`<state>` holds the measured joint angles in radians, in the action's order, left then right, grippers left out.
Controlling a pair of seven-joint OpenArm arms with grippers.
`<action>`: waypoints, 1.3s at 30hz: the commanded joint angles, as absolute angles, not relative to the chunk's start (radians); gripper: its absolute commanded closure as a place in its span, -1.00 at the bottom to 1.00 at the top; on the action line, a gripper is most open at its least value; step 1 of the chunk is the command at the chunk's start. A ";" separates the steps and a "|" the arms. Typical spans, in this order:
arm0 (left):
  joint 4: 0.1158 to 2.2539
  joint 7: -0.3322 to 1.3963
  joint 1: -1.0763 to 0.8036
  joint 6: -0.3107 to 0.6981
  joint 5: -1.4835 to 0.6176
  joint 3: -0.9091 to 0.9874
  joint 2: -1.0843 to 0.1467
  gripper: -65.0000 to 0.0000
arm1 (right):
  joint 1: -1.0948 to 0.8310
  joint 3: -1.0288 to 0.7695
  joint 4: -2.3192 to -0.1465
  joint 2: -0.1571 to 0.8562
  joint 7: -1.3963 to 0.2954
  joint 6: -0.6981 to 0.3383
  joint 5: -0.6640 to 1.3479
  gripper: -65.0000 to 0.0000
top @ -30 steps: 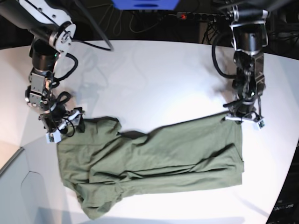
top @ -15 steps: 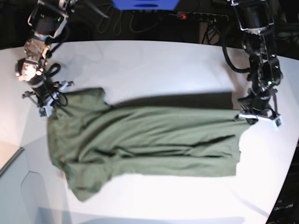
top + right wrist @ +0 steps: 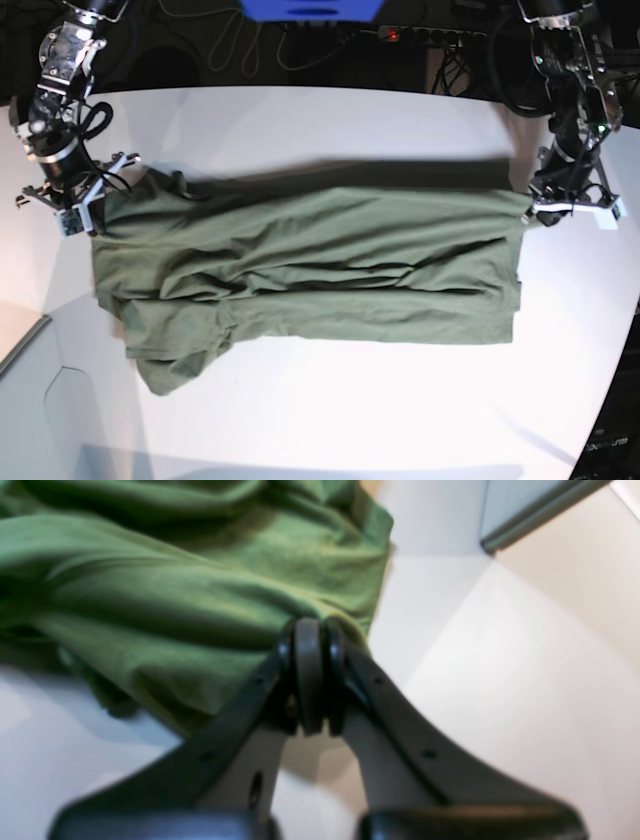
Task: Layout the t-shirt on the table in an organized manner, then fold the t-shirt properly
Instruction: 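Grasp the shirt's edge corners with both grippers, then pull the grasped edge taut between both grippers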
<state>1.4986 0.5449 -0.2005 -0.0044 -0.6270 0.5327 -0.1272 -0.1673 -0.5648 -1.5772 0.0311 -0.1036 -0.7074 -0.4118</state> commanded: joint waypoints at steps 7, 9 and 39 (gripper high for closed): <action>1.515 0.526 -0.219 -0.002 -0.661 0.538 -0.147 0.99 | -0.179 -0.568 -1.616 0.038 -0.111 -0.698 -0.340 1.00; 1.514 0.526 -0.214 -0.002 -0.661 0.538 -0.147 0.99 | -0.176 -0.564 -1.616 0.036 -0.133 -0.698 -0.338 1.00; 1.377 0.535 -0.139 -0.004 -0.654 0.529 -0.097 0.40 | 0.073 -0.561 -1.399 0.073 -0.248 -0.698 -0.344 1.00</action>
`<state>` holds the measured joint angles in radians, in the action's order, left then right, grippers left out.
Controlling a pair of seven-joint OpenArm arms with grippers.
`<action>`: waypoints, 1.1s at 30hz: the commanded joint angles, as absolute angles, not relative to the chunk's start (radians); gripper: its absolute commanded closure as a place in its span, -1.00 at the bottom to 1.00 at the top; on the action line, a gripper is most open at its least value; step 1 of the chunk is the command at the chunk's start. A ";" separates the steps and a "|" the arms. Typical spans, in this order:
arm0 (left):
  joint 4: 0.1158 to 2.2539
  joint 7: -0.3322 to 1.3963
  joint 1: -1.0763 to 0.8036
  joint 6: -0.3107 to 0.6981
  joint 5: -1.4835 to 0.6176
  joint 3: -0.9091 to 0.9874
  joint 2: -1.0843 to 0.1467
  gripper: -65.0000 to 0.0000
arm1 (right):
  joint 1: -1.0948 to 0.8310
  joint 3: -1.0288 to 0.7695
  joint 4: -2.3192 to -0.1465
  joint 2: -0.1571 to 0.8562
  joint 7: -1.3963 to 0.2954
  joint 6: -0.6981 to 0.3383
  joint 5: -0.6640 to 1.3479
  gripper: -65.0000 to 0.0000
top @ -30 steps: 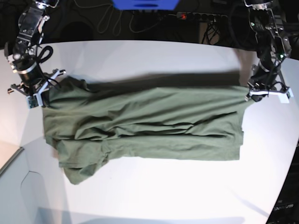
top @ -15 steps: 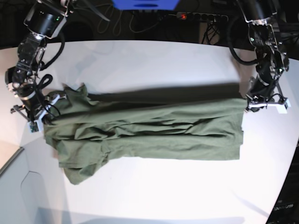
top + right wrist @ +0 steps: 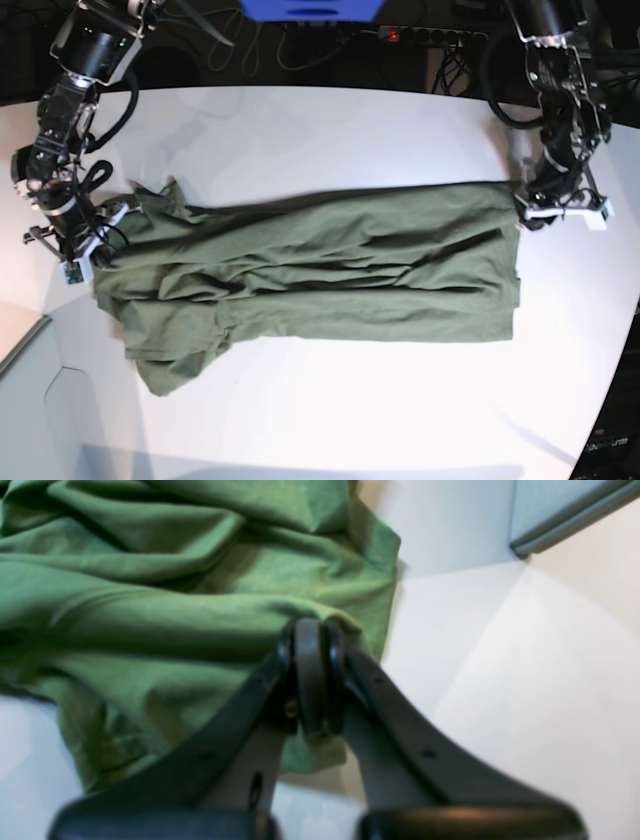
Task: Layout the t-shirt on the table in an organized manner, then fold the t-shirt properly
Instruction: 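Pull the grasped edge taut between both grippers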
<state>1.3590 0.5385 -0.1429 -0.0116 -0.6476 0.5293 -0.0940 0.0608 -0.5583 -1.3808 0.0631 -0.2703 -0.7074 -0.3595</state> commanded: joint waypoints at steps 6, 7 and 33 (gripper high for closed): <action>1.377 0.535 -0.216 -0.004 -0.659 0.529 -0.068 0.40 | 0.071 -0.561 -1.399 0.071 -0.249 -0.698 -0.344 1.00; 1.377 0.535 -0.223 -0.004 -0.659 0.529 -0.068 0.40 | 0.071 -0.561 -1.399 0.071 -0.249 -0.698 -0.344 1.00; 1.300 0.532 -0.148 -0.002 -0.659 0.430 -0.125 0.59 | 0.050 -0.564 -1.399 0.054 -0.249 -0.698 -0.344 1.00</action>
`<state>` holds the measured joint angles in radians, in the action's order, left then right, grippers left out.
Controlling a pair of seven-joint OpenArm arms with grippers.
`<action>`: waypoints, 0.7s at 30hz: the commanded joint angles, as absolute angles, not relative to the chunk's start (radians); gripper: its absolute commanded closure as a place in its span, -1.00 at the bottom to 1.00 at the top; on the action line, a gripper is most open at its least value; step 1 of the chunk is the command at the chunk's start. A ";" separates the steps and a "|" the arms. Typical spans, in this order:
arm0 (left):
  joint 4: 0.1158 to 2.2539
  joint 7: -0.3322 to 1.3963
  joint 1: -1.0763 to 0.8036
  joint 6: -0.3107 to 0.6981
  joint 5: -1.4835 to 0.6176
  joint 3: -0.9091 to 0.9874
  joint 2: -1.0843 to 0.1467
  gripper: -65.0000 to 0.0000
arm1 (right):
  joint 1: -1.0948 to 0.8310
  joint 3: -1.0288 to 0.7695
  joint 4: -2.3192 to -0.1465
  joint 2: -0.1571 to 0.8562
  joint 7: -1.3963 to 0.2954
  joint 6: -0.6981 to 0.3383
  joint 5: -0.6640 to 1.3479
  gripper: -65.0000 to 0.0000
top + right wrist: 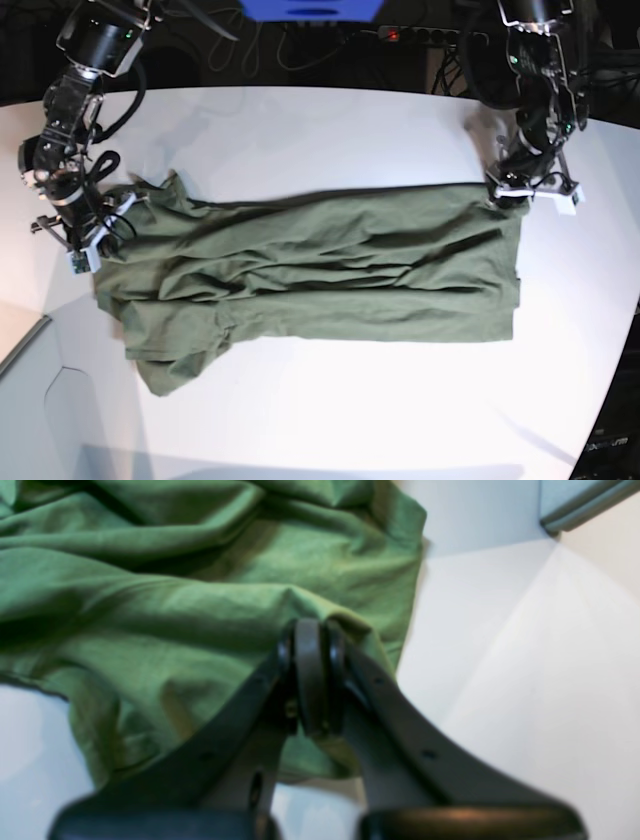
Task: Layout the t-shirt on the table in an organized manner, then fold the t-shirt properly
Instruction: 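Pull the grasped edge taut between both grippers, then lift the shirt with both grippers and shake it out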
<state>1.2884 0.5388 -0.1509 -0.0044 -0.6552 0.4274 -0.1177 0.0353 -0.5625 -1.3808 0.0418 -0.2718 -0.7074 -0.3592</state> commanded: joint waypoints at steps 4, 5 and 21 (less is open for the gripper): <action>1.336 0.533 -0.159 -0.002 -0.662 0.410 -0.140 1.00 | 0.024 -0.564 -1.408 0.056 -0.248 -0.698 -0.346 1.00; 1.357 0.533 -0.162 -0.002 -0.662 0.412 -0.140 0.96 | 0.018 -0.562 -1.420 0.058 -0.246 -0.698 -0.346 1.00; 1.822 0.527 -0.335 -0.001 -0.662 0.561 -0.117 0.99 | -0.202 -0.567 -1.787 0.050 -0.243 -0.698 -0.337 1.00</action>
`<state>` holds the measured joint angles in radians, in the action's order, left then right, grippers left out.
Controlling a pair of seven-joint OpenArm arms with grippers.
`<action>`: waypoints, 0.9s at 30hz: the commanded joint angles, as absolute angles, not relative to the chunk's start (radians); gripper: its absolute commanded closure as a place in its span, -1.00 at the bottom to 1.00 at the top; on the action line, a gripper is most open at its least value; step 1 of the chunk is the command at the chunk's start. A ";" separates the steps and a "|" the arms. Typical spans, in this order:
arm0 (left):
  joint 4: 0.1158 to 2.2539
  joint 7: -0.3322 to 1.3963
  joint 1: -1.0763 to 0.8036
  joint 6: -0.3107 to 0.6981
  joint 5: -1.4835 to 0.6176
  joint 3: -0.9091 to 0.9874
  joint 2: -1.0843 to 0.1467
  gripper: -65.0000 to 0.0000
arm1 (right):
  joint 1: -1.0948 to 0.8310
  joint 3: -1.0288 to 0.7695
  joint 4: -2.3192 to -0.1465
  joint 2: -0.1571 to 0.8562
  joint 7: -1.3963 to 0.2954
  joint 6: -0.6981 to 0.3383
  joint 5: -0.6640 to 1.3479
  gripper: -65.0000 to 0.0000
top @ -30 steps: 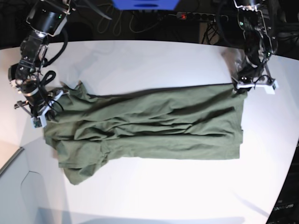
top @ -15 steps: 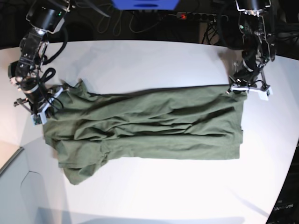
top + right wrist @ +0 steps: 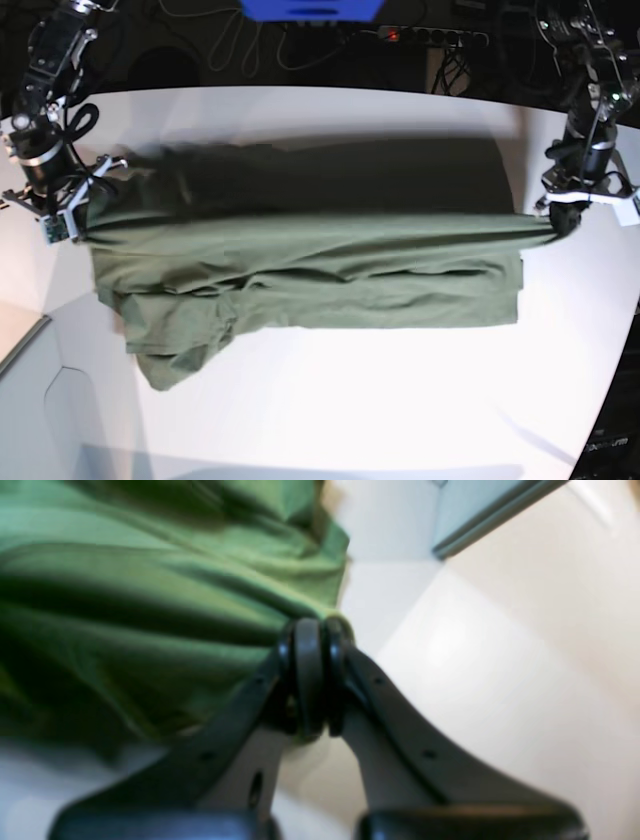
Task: Layout the t-shirt on the table in an organized manner, then fold the t-shirt properly
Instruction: 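Lift the shirt with both grippers and shake it out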
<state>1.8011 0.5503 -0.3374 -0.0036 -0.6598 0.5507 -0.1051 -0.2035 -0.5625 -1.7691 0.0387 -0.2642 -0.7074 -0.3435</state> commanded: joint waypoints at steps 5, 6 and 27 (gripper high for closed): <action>1.816 0.526 -0.274 -0.001 -0.664 0.547 -0.116 0.99 | -0.153 -0.565 -1.807 0.050 -0.251 -0.698 -0.338 1.00; 1.802 0.526 -0.249 -0.001 -0.664 0.536 -0.116 0.99 | -0.131 -0.565 -1.802 0.050 -0.251 -0.698 -0.338 1.00; 1.168 0.524 0.745 -0.001 -0.651 0.251 -0.176 0.99 | 0.722 -0.420 -1.313 0.137 -0.251 -0.698 -0.346 1.00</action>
<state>1.1492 0.5491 0.7097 -0.0097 -0.6430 0.2504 -0.1673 0.6918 -0.4171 -1.2934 0.1207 -0.2813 -0.7052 -0.3611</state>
